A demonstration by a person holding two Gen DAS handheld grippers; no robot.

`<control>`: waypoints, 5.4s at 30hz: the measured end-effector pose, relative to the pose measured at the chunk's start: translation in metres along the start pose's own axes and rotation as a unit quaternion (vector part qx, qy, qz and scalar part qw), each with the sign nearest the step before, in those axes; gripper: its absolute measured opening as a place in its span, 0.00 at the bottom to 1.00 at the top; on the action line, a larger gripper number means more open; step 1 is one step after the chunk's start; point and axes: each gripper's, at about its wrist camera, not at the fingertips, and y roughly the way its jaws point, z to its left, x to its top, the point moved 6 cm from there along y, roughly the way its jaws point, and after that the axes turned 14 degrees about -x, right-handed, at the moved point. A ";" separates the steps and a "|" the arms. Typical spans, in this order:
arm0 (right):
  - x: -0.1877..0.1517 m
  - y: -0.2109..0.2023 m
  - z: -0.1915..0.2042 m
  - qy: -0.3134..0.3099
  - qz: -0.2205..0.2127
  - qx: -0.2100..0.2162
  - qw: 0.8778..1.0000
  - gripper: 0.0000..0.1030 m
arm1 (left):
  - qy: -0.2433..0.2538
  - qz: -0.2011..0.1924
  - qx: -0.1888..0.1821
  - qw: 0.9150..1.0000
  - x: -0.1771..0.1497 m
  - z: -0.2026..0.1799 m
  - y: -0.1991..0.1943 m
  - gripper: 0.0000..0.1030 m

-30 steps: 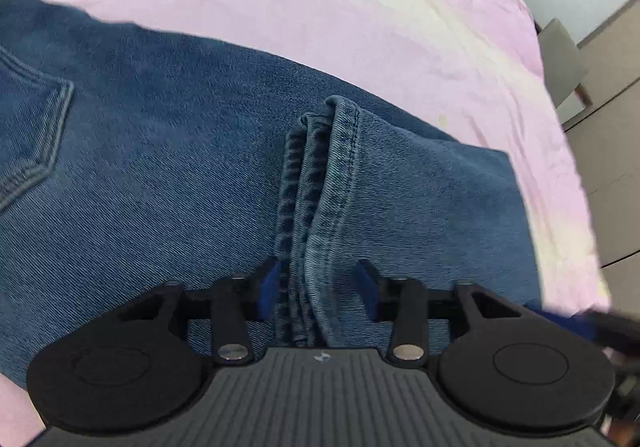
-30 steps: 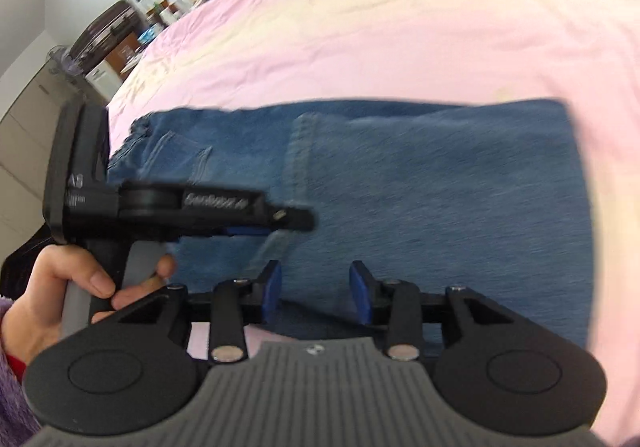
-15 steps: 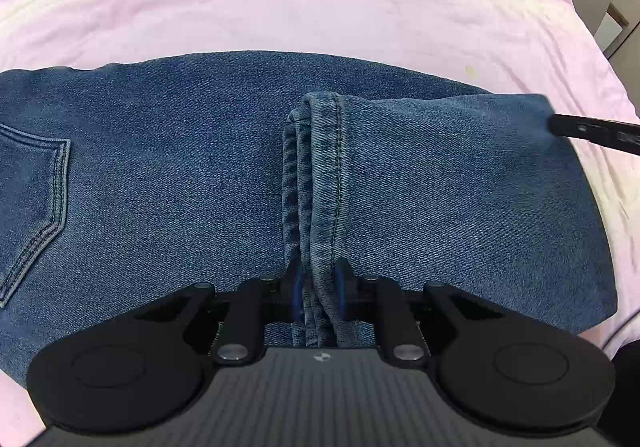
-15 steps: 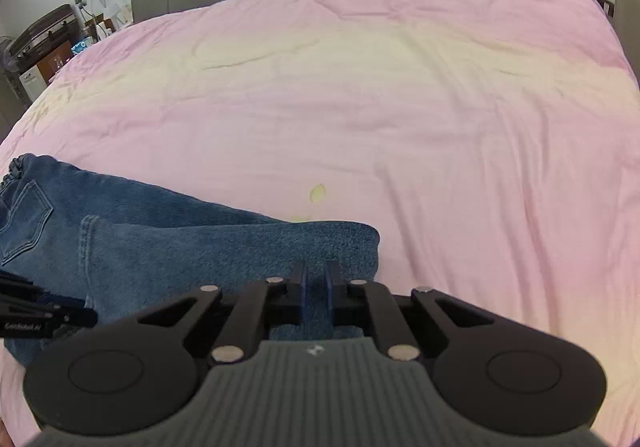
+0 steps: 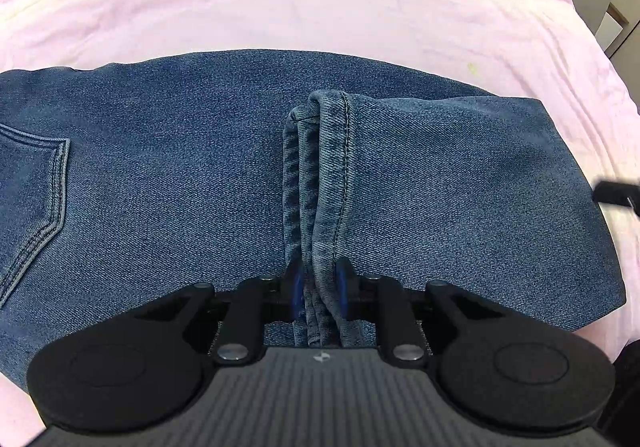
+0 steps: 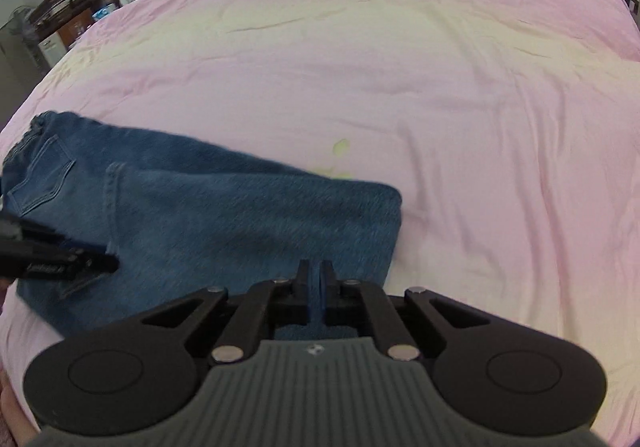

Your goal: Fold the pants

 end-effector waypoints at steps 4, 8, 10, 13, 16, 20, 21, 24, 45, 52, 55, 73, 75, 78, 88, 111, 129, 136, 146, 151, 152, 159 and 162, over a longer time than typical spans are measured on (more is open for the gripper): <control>-0.042 -0.026 0.008 -0.015 0.019 0.013 1.000 0.00 | 0.004 0.002 0.003 1.000 -0.001 0.000 0.003 0.21; -0.077 -0.015 0.010 -0.030 0.046 0.006 0.998 0.00 | 0.001 0.000 0.002 1.000 -0.003 0.003 0.006 0.24; -0.090 0.001 0.011 -0.042 0.062 0.003 0.997 0.00 | -0.006 -0.001 -0.002 1.000 -0.004 0.006 0.007 0.25; -0.091 0.013 0.015 -0.052 0.083 -0.002 0.995 0.00 | -0.011 -0.005 0.000 1.000 -0.004 0.006 0.006 0.26; -0.090 0.012 0.016 -0.058 0.087 -0.003 0.995 0.00 | -0.019 -0.012 0.011 1.000 -0.006 0.004 0.003 0.28; -0.085 0.001 0.021 -0.078 0.079 -0.016 0.994 0.00 | -0.030 -0.037 0.029 0.998 -0.013 0.004 -0.015 0.40; -0.085 -0.003 0.023 -0.086 0.073 -0.020 0.993 0.00 | -0.028 -0.042 0.028 0.998 -0.016 0.003 -0.021 0.40; -0.082 -0.021 0.028 -0.107 0.053 -0.029 0.992 0.05 | -0.024 -0.072 0.036 0.996 -0.026 0.007 -0.047 0.40; 0.027 -0.002 0.185 -0.328 -0.032 0.000 0.944 0.37 | -0.240 -0.212 0.075 0.944 -0.060 0.221 -0.190 0.80; 0.042 0.022 0.209 -0.408 -0.009 0.021 0.913 0.38 | -0.300 -0.210 0.053 0.929 -0.075 0.270 -0.192 0.80; 0.041 0.033 0.228 -0.434 0.000 0.042 0.900 0.40 | -0.319 -0.218 0.036 0.922 -0.075 0.285 -0.189 0.81; 0.053 0.096 0.254 -0.486 0.098 0.091 0.864 0.48 | -0.355 -0.277 0.013 0.893 -0.056 0.342 -0.158 0.58; 0.054 0.097 0.252 -0.478 0.096 0.096 0.868 0.48 | -0.345 -0.292 0.015 0.892 -0.053 0.335 -0.168 0.53; 0.052 0.090 0.242 -0.469 0.087 0.097 0.874 0.48 | -0.318 -0.320 0.013 0.892 -0.045 0.317 -0.191 0.49; 0.047 0.079 0.226 -0.435 0.057 0.087 0.894 0.48 | -0.152 -0.366 -0.007 0.918 0.022 0.189 -0.272 0.38; -0.013 -0.044 -0.034 -0.135 0.034 0.009 0.990 0.52 | 0.220 -0.162 -0.005 0.962 0.029 -0.127 -0.115 0.33; -0.059 -0.094 -0.052 -0.090 0.014 -0.011 0.996 0.52 | 0.292 -0.080 -0.034 0.952 -0.050 -0.112 -0.046 0.60; -0.030 -0.138 -0.043 -0.065 -0.028 0.000 0.997 0.56 | 0.246 -0.089 -0.093 0.961 -0.061 -0.071 -0.087 0.84; -0.001 -0.098 -0.020 0.056 0.025 0.048 0.997 0.62 | 0.208 -0.077 0.031 0.975 -0.090 0.063 -0.141 0.84; -0.005 -0.056 -0.021 0.122 0.064 0.062 0.988 0.57 | 0.140 -0.066 0.054 0.987 -0.115 0.119 -0.137 0.84; -0.005 -0.048 -0.022 0.136 0.073 0.064 0.986 0.53 | 0.125 -0.066 0.053 0.989 -0.116 0.125 -0.133 0.82; 0.004 -0.051 -0.017 0.186 0.075 0.087 0.976 0.13 | 0.101 -0.070 0.039 0.992 -0.108 0.130 -0.116 0.53; 0.023 -0.093 -0.012 0.162 0.022 0.092 0.982 0.10 | 0.101 -0.070 0.042 0.992 -0.109 0.136 -0.123 0.36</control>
